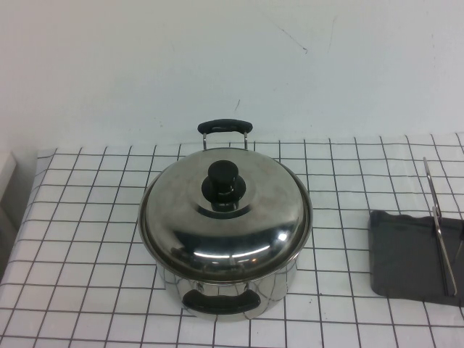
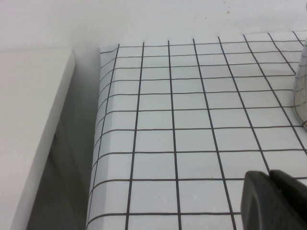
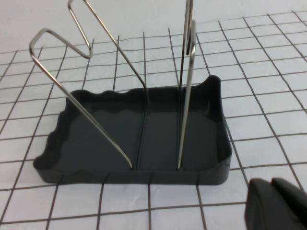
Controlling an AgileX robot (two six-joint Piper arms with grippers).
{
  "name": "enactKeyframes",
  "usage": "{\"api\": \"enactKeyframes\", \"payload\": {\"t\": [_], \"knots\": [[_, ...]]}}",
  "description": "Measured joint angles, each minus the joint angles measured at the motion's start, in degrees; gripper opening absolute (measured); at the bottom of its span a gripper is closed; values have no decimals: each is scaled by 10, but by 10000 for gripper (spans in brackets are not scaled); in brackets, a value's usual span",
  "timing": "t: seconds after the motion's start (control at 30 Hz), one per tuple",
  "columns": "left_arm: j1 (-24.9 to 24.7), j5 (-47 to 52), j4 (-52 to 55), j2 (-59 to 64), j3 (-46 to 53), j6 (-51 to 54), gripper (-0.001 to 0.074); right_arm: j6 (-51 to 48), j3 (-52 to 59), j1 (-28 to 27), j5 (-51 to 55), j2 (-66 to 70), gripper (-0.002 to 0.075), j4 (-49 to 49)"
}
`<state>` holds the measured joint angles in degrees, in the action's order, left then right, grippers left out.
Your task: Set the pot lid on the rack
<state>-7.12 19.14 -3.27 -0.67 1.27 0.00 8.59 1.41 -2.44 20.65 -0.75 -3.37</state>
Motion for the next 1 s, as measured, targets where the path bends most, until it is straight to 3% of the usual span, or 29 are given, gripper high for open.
{"api": "enactKeyframes", "payload": {"t": [0.47,0.57,0.73,1.0], "knots": [[0,0,-8,0,0,0,-3,-7,0,0,0,0,-2,0],[0,-16,-94,0,2,-38,-3,-8,0,0,0,0,-2,0],[0,-115,-360,0,3,-143,-3,-10,0,0,0,0,-2,0],[0,-109,-420,0,3,-47,-3,-10,0,0,0,0,-2,0]]}}
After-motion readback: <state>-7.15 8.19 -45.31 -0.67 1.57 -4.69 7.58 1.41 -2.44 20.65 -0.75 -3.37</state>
